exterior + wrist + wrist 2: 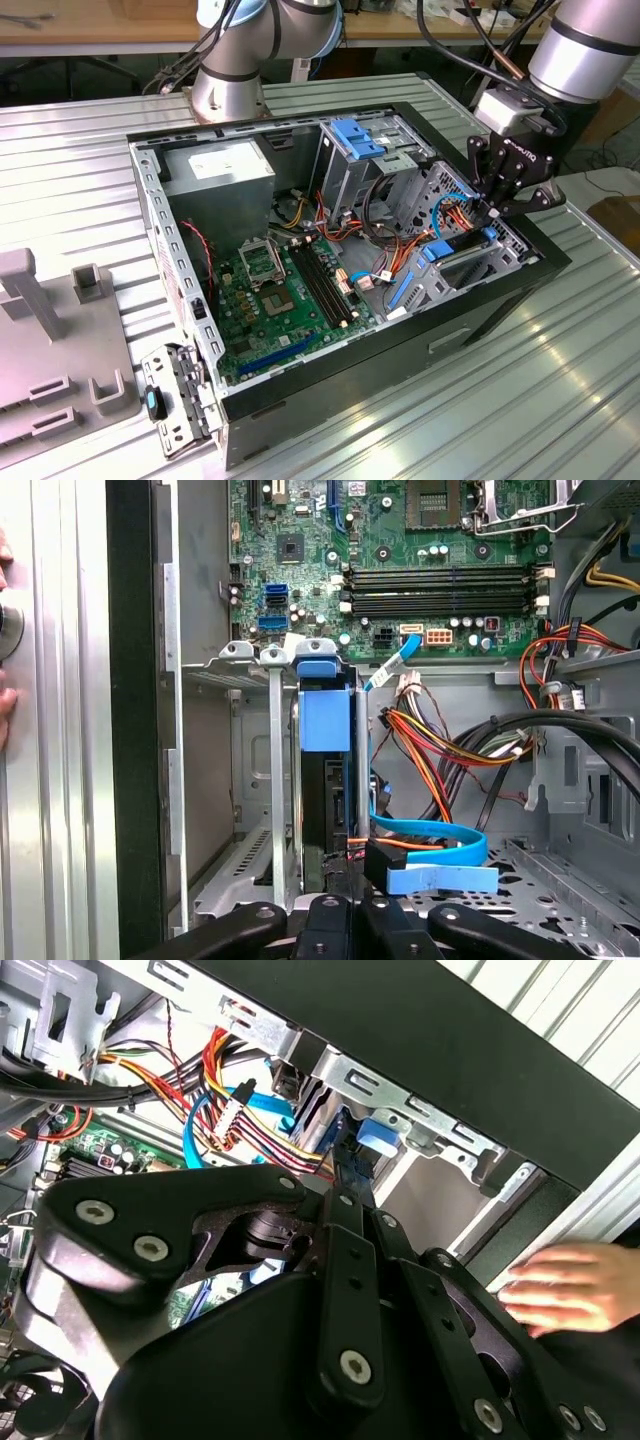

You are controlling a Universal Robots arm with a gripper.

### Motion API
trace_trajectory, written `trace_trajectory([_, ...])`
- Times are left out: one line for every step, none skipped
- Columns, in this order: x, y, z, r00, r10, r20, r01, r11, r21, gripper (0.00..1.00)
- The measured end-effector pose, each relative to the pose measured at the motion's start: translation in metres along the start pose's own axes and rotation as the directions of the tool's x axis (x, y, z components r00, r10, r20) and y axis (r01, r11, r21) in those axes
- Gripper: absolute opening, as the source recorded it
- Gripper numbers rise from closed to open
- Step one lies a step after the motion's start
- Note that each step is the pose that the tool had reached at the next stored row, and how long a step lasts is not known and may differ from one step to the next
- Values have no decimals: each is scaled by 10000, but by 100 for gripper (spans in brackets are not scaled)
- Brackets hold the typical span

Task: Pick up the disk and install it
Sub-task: 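Insert the second disk wire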

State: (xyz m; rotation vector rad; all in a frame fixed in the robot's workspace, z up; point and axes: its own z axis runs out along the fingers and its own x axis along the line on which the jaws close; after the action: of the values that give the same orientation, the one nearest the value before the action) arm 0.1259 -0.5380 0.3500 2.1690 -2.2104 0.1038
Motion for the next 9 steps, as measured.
trace_trajectory([0,0,0,10000,1,0,-1,10000,0,11])
trace_trajectory([0,0,0,10000,1,0,-1,10000,0,11])
trace_trajectory([0,0,0,10000,1,0,-1,10000,0,11])
trace_trajectory([0,0,0,10000,1,0,-1,10000,-1,11])
trace_trajectory([2,0,-8,10000,1,-3,-1,10000,0,11])
trace_trajectory([-1,-1,-22,10000,0,-2,0,10000,0,11])
trace_trajectory([0,-1,-50,10000,0,-2,0,10000,0,11])
trace_trajectory([5,-2,-120,10000,0,0,0,10000,0,11])
trace_trajectory([7,-3,-144,10000,0,0,0,10000,0,11])
